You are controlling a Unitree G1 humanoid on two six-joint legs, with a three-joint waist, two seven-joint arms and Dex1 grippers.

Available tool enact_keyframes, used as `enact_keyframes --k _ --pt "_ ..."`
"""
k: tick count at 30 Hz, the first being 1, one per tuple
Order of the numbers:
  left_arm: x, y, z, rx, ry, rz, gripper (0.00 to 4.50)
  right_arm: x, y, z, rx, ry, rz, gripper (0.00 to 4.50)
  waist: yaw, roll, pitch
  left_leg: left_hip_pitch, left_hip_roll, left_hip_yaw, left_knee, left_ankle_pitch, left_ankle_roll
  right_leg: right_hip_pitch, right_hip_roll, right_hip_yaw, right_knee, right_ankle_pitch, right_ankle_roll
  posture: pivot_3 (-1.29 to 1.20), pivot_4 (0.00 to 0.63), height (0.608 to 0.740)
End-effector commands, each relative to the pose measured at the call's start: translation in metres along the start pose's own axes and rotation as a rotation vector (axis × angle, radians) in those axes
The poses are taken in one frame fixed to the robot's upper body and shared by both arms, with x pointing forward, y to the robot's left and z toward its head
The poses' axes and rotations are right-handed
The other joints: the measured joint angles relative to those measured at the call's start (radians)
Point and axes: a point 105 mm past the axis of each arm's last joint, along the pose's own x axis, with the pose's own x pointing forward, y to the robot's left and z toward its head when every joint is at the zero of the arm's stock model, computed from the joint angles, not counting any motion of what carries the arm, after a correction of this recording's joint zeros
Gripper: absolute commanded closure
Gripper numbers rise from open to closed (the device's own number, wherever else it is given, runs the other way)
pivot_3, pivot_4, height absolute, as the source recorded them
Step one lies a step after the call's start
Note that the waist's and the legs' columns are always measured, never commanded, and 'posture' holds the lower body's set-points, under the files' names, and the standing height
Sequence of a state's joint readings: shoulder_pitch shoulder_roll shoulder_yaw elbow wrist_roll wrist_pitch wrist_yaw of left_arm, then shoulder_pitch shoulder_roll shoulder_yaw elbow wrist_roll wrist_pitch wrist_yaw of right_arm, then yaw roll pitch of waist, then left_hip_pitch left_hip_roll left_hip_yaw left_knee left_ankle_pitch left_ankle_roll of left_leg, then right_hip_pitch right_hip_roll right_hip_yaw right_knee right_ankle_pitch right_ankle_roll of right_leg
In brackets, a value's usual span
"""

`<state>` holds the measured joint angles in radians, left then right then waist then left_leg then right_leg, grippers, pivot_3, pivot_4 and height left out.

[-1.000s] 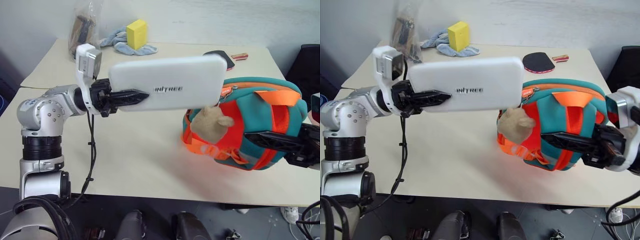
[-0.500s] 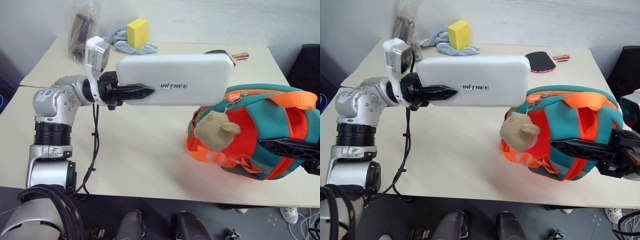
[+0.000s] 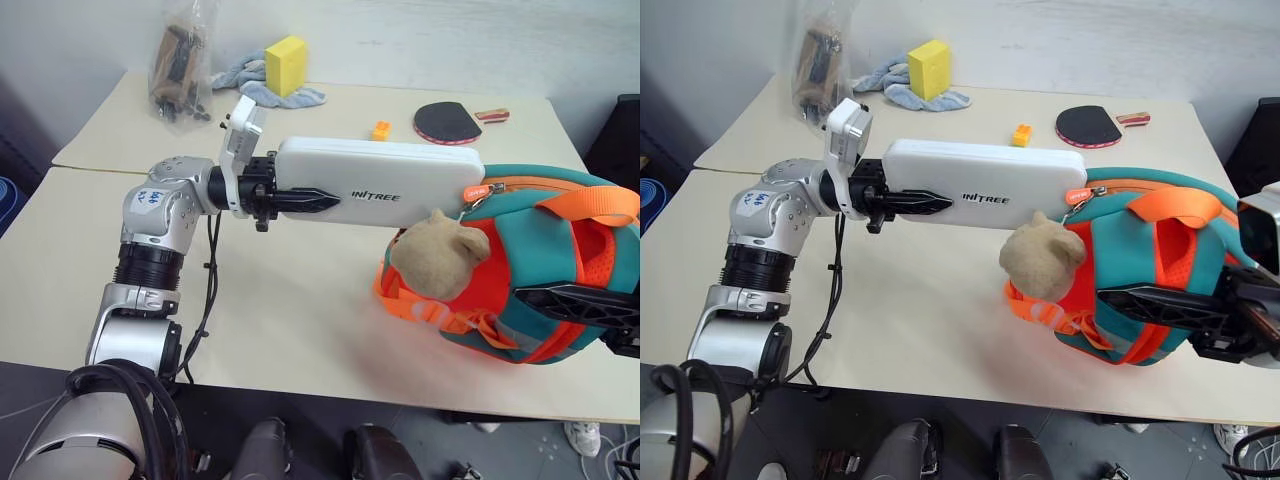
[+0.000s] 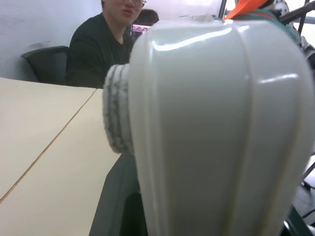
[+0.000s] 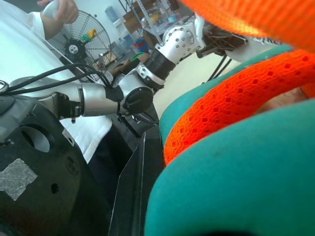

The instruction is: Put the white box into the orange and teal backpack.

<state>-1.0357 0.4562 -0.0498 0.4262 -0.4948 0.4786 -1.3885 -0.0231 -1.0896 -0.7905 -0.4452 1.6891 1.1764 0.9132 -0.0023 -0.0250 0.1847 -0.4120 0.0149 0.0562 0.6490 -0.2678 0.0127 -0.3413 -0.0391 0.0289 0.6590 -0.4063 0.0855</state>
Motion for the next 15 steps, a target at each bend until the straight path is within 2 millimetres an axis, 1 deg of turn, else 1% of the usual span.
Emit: enact_keyframes --k 1,7,12,14,15 --pt "0.018 -0.005 -0.008 0.084 0.100 -0.085 3.26 0.006 0.014 0.008 -0.084 0.004 0.049 4.46 0.003 0.000 0.000 0.000 0.000 0.000 0.000 0.000 0.000 0.000 0.000 0.000 0.000 0.000 0.000 0.00 0.150 0.740" --pt "0.062 -0.011 -0.022 0.126 0.136 -0.198 3.26 0.017 0.005 0.003 -0.117 0.017 0.053 4.46 0.003 0.000 0.000 -0.001 0.000 0.000 0.001 -0.001 0.002 0.000 0.000 0.000 0.000 0.000 0.000 0.00 0.150 0.740" --pt "0.116 -0.016 -0.030 0.161 0.121 -0.228 3.26 0.026 -0.002 -0.001 -0.143 0.017 0.060 4.46 0.003 -0.001 0.000 -0.001 0.000 0.000 0.001 -0.001 0.002 0.000 0.000 0.000 -0.001 0.000 0.000 0.00 0.150 0.740" --pt "0.125 -0.017 -0.033 0.169 0.122 -0.225 3.26 0.028 -0.003 -0.001 -0.149 0.014 0.058 4.46 0.003 -0.001 0.000 -0.001 0.000 0.000 0.001 -0.001 0.002 0.000 0.000 0.000 -0.001 0.000 0.000 0.00 0.150 0.740" --pt "0.136 -0.021 -0.037 0.158 0.133 -0.232 3.26 0.030 -0.007 -0.003 -0.155 0.011 0.041 4.46 0.003 -0.001 0.000 -0.001 0.000 0.000 0.001 -0.001 0.002 0.000 0.000 0.000 -0.001 0.000 0.000 0.00 0.150 0.740"
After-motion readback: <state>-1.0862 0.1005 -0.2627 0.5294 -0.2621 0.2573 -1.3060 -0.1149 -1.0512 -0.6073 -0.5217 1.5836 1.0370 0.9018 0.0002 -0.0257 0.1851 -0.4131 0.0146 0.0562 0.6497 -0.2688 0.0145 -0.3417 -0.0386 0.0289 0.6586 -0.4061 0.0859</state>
